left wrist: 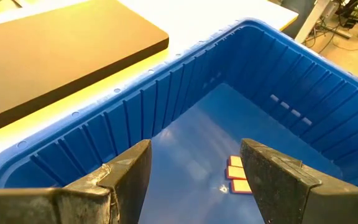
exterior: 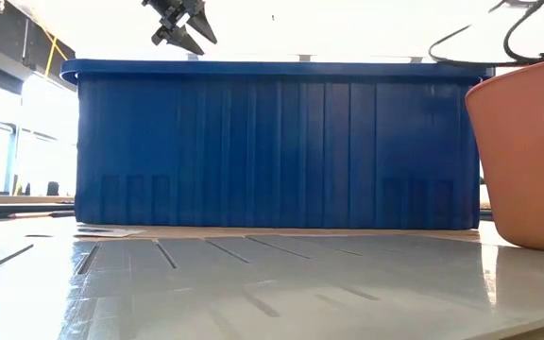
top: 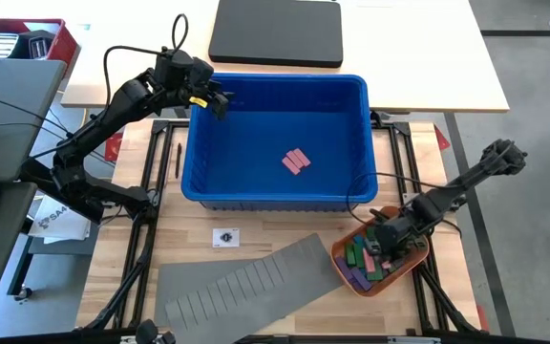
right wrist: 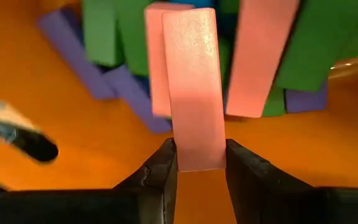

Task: Sort blocks
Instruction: Put the pink block into the orange bin

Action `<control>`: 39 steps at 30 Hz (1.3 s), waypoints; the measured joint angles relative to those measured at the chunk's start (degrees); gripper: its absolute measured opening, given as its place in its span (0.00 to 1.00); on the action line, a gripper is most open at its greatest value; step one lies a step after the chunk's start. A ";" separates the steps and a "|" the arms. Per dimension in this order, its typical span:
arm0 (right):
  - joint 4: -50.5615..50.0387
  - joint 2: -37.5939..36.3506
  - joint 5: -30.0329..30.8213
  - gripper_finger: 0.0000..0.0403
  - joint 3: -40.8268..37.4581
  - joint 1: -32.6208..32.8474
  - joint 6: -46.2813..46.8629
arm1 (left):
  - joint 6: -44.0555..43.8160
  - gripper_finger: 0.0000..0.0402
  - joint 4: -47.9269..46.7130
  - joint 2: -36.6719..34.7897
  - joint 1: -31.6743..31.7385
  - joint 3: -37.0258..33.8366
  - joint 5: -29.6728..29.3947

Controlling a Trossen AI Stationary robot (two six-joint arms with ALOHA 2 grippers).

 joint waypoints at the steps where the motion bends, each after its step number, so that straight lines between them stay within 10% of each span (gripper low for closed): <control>1: 0.09 0.00 0.32 0.24 -0.38 0.06 1.62 | 0.00 0.59 0.00 -0.02 0.00 0.01 0.02; 19: -1.27 0.04 -1.58 0.50 3.69 0.08 2.98 | -0.02 0.59 -1.06 -0.02 -0.01 0.00 0.54; 29: -5.35 2.92 4.67 0.47 29.08 -2.58 -22.42 | 0.33 0.59 -2.16 0.00 -0.02 0.00 0.69; 39: -5.34 17.82 8.05 0.44 50.59 -26.50 -56.50 | 0.96 0.59 -2.72 0.11 -0.02 0.00 0.71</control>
